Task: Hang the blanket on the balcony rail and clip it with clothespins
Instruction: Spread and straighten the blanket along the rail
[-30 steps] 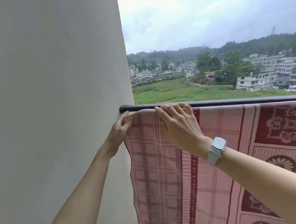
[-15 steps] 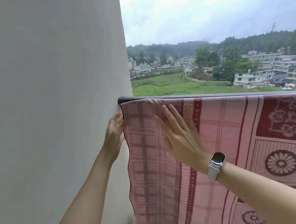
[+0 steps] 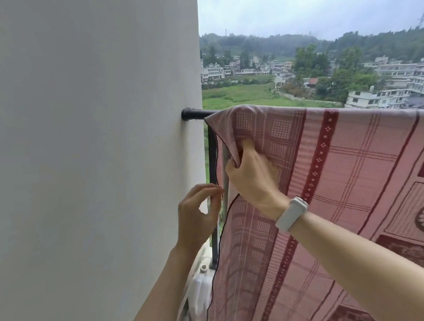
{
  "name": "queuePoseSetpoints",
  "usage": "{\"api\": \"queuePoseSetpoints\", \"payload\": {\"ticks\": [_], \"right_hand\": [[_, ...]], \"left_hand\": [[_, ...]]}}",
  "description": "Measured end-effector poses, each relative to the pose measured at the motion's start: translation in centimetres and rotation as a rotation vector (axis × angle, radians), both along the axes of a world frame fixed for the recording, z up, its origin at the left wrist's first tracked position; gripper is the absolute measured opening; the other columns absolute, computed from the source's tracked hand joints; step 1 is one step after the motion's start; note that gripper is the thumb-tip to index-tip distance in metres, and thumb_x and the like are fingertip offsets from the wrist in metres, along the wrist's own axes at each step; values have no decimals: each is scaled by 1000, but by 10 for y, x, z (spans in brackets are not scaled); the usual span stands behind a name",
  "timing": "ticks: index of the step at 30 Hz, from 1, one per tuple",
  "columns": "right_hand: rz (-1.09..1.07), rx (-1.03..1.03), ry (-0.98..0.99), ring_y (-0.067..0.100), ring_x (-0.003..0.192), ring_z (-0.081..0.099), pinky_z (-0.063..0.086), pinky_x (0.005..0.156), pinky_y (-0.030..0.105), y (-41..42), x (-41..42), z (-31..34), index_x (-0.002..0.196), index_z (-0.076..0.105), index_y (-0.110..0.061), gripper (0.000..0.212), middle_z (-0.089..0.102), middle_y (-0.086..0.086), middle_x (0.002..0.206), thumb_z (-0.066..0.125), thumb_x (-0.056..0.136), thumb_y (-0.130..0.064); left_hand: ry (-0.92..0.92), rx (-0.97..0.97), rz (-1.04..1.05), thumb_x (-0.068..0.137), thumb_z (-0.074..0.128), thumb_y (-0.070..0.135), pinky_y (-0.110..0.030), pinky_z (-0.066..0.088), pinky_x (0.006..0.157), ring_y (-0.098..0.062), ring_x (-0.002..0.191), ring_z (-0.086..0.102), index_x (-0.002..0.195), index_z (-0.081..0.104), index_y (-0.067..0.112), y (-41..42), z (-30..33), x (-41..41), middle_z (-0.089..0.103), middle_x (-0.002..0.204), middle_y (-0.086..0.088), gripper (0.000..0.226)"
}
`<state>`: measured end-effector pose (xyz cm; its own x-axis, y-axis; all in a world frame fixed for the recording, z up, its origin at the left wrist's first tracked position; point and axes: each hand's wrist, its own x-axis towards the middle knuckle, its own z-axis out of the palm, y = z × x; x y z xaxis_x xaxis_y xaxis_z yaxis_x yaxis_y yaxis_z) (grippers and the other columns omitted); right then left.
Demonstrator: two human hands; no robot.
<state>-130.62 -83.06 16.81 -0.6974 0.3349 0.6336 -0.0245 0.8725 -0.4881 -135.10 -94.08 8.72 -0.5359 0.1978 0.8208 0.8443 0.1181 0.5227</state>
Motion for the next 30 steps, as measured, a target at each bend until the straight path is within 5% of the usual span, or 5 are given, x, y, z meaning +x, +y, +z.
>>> {"api": "queuePoseSetpoints", "payload": {"ticks": [7,12,17,21,30], "right_hand": [[79,-24,97,25,65,55,49,60,46,22,11,-16,94,49,-12,11,58,5,73,49,84,-8],[70,140,95,20,77,52,46,76,39,20,14,-25,106,48,-8,29,49,-3,83,49,79,2],[130,285,275,18,88,53,40,89,43,13,13,-34,110,52,-10,31,63,4,90,54,79,-6],[88,624,43,26,123,44,32,100,50,13,9,-63,126,47,-19,50,52,5,129,52,79,-34],[108,668,-235,31,134,31,28,105,60,35,28,-116,132,42,-17,54,36,10,145,53,79,-20]], "left_hand": [[-822,52,-493,79,54,52,-41,29,107,-6,119,43,127,48,28,20,17,-62,49,134,10,55],[-798,105,-376,83,59,31,-48,47,93,-22,83,63,76,69,22,40,2,-59,70,79,-1,14],[-624,324,-190,88,55,10,-41,53,69,-21,69,57,75,66,21,20,20,-70,63,71,-4,20],[-661,224,-252,91,52,11,-23,55,57,-6,57,62,84,65,8,8,8,-62,66,63,5,15],[-744,76,-524,82,59,43,-26,54,80,-12,97,64,102,63,24,13,-15,-38,70,102,7,28]]}}
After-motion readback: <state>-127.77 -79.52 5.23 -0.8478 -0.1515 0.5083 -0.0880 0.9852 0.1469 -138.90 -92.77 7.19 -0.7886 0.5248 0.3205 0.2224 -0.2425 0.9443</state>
